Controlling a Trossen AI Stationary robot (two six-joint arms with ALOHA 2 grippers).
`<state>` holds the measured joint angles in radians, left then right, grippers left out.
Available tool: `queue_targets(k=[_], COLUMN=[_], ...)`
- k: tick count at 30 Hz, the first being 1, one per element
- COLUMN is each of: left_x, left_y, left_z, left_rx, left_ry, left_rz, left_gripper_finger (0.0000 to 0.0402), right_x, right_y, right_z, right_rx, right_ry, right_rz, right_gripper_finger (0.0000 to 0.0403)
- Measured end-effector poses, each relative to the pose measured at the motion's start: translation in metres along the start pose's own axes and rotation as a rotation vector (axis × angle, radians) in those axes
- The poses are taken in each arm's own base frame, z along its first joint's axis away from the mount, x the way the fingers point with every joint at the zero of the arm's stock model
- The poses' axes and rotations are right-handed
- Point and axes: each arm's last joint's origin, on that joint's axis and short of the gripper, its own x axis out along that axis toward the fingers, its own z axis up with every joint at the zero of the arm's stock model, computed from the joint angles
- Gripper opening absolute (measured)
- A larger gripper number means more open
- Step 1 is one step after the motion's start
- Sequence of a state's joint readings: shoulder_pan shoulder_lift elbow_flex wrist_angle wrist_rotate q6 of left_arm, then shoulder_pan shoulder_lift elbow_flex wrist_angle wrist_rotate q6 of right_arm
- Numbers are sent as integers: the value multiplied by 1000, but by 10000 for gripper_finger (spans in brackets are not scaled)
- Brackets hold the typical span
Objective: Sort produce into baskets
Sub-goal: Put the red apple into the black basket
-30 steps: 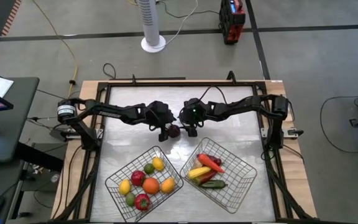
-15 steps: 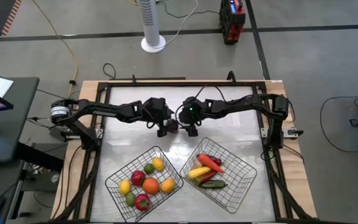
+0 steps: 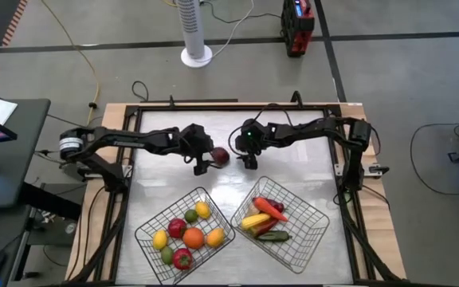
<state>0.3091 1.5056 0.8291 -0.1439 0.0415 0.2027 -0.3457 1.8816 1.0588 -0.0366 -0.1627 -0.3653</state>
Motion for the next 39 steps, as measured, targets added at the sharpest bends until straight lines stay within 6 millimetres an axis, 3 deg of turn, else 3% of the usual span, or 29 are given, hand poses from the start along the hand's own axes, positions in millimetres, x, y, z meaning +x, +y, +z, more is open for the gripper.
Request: queue_targets(k=[4,9,17,27,33,39], left_x=[21,40,64,65,64,48], left_y=[10,14,10,1,-7,-15], left_z=[-10,-22,-26,-15,-7,19], left_rx=[2,-24,-16,-6,-7,35], left_ry=[57,107,72,2,4,-44], left_rz=[63,-13,-19,-18,-43,-95], left_gripper_finger=[316,316,316,316,316,316], right_x=[-1,0,20,19,-3,-50], right_y=[-6,-6,2,9,19,35], right_z=[-2,-2,-7,2,19,48], right_rx=[15,20,-6,-30,-54,-81], right_ry=[-5,-14,-22,-65,-79,-171], right_rz=[-14,2,16,14,30,36], right_gripper_finger=[286,286,286,285,285,285])
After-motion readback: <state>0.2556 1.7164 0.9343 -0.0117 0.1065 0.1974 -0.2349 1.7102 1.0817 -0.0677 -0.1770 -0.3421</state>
